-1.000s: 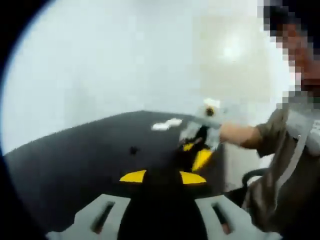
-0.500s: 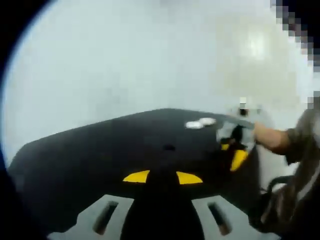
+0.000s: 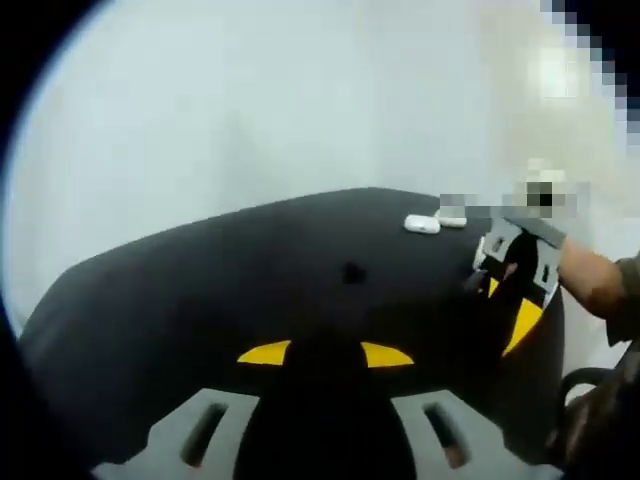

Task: Pick up three earphones and place each one into its charging case using tactile feedback, ensure that each earphone is properly inserted and securely positioned inside the case.

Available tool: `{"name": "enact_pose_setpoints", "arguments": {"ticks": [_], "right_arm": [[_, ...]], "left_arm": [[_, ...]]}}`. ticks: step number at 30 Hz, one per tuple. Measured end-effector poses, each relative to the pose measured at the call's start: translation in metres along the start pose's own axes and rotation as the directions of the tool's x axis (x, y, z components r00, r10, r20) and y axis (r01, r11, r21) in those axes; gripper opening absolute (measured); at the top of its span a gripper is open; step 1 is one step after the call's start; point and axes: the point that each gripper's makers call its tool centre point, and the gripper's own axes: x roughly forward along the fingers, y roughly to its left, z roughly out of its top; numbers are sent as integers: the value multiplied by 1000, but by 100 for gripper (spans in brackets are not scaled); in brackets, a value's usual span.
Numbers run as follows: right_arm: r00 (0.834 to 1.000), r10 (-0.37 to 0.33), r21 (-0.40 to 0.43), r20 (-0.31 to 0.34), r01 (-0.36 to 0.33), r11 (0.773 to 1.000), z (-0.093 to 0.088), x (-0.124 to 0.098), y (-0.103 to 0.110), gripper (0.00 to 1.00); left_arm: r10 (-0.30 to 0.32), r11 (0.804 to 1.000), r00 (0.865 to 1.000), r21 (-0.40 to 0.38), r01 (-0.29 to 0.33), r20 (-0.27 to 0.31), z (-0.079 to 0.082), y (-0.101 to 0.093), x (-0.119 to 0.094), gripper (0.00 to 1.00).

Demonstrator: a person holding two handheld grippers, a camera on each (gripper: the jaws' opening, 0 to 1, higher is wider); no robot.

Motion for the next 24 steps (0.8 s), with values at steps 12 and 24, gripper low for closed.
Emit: {"name": "enact_pose_setpoints", "arguments": {"ticks": [12,24], "right_arm": [[1000,-2,-2,0,2,1000,0,1,0,18],[1000,-4,8,-4,4,1000,-1,2,-1,18]], "left_arm": [[-250,954,968,165,252,-33,17,-13,-48,10],[-307,746,905,515,421,-294,46,-81,-82,10]]}}
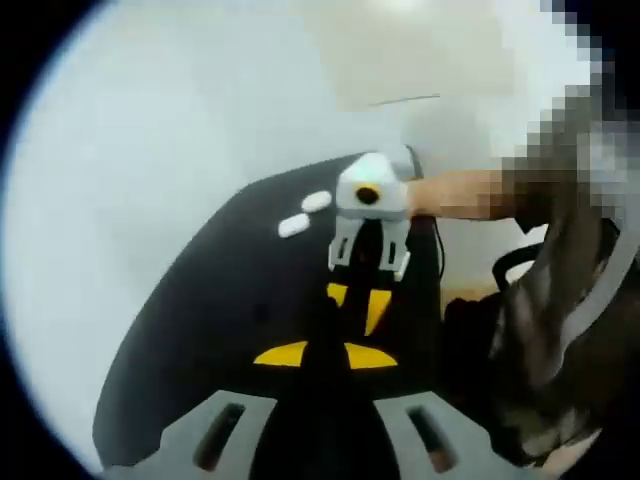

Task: Pick up three earphones and place each one into its charging case using tactile feedback, ensure that each earphone is properly inserted and securely positioned inside the case.

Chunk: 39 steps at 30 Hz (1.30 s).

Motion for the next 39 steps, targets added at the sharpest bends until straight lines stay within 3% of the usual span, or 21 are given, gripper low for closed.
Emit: {"name": "enact_pose_setpoints", "arguments": {"ticks": [2,4,5,11,15,20,23,26,27,29,31,33,34,38,39], "right_arm": [[1000,0,-3,2,0,1000,0,-1,0,18],[1000,-2,-8,2,2,1000,0,-1,0,18],[1000,-1,-8,2,1,1000,0,-1,0,18],[1000,0,-6,2,0,1000,0,-1,0,18],[1000,-8,-19,1,8,1000,1,-1,0,18],[1000,-3,-11,0,3,1000,1,0,0,18],[1000,-3,-12,0,3,1000,1,0,0,18],[1000,-2,-12,2,2,1000,1,-1,0,18],[1000,-3,-12,1,3,1000,1,-1,0,18],[1000,-4,-15,1,4,1000,1,-1,0,18],[1000,-5,-20,2,5,1000,2,-1,0,18],[1000,-5,-19,2,5,1000,2,-1,1,18],[1000,-4,-22,3,4,1000,2,-1,1,18],[1000,-6,-22,3,6,1000,2,-1,0,18],[1000,-7,-23,1,7,1000,2,-1,0,18]], "left_arm": [[-26,999,998,19,27,-64,-7,-2,5,10],[-49,998,997,30,51,-65,-5,-4,6,10],[-69,996,993,53,74,-92,-6,-7,5,10],[-46,990,986,127,67,-163,-7,-10,16,10],[-39,989,979,135,67,-199,-7,-12,17,10],[-7,978,962,196,63,-273,-8,-6,13,10],[2,968,938,238,86,-347,-13,-5,16,10],[-1,952,902,276,133,-431,-20,-8,19,10],[1,954,908,272,125,-420,-17,-8,23,10],[-19,956,894,254,147,-447,-17,-9,24,10],[-23,953,891,260,157,-453,-15,-11,27,10],[-42,949,872,254,188,-487,-18,-14,28,10],[-15,938,865,293,186,-502,-19,-11,29,10],[0,930,838,307,200,-546,-22,-15,32,10],[11,927,822,315,205,-569,-23,-16,32,10]]}}
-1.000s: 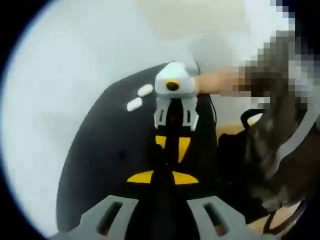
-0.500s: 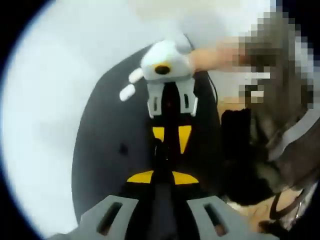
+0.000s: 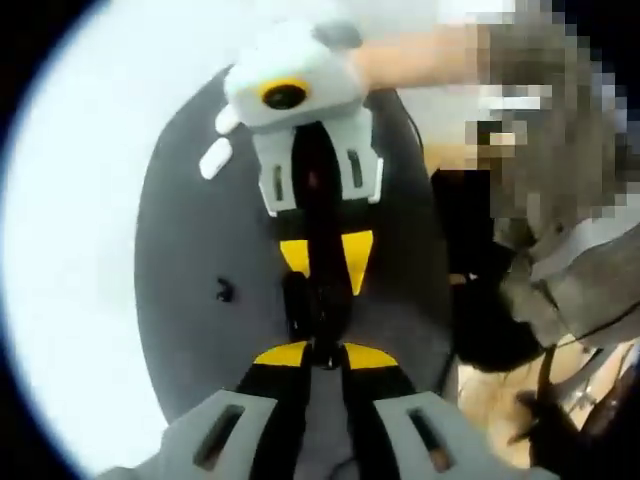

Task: Pick up three earphones and place each one into its charging case using tactile feedback, ensure that each earphone is properly inserted and securely positioned inside the case.

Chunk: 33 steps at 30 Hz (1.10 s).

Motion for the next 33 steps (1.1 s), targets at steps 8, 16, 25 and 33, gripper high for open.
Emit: {"name": "enact_pose_setpoints", "arguments": {"ticks": [8,16,25,33], "right_arm": [[1000,-7,-23,6,7,1000,2,-1,1,18],[1000,-8,-6,7,8,1000,2,-1,-1,18],[1000,-9,-9,5,9,1000,1,-1,-1,18],[1000,-8,-7,10,8,1000,2,-1,-1,18]], "left_arm": [[-23,1000,999,12,23,22,17,0,-3,10],[14,999,994,-40,-9,111,19,2,2,10],[97,984,945,-172,-44,313,17,2,-1,10],[128,978,935,-201,-63,330,2,17,-2,10]]}}
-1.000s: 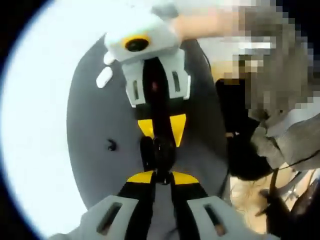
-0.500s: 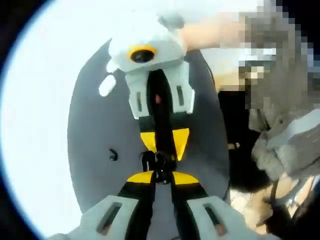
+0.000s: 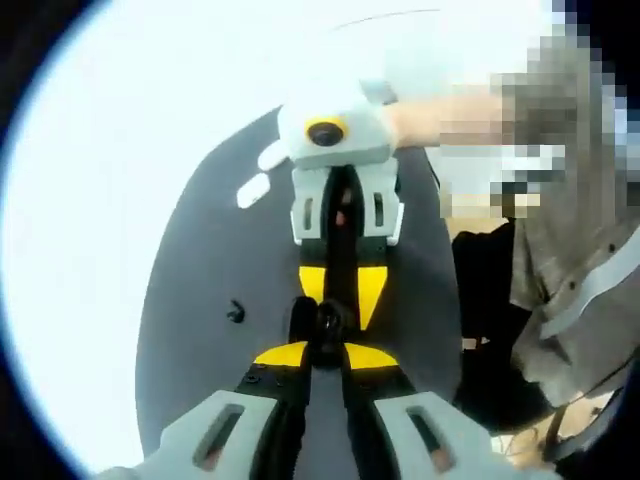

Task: Pick up three earphones and place each one into its charging case using tactile feedback, ensure that each earphone is properly inserted and securely positioned inside the case.

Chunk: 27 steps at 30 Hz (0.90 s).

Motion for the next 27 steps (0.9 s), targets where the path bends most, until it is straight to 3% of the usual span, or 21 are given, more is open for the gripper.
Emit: {"name": "enact_pose_setpoints", "arguments": {"ticks": [10,21,27], "right_arm": [[1000,1,-4,-1,-1,1000,-1,0,0,18],[1000,10,12,0,-10,1000,-1,0,0,18],[1000,11,13,-2,-11,1000,-1,0,-1,18]], "left_arm": [[24,1000,997,-16,-23,70,6,-5,2,10],[-5,999,999,34,3,47,11,-7,2,11],[23,999,998,46,-26,61,11,-5,-2,13]]}}
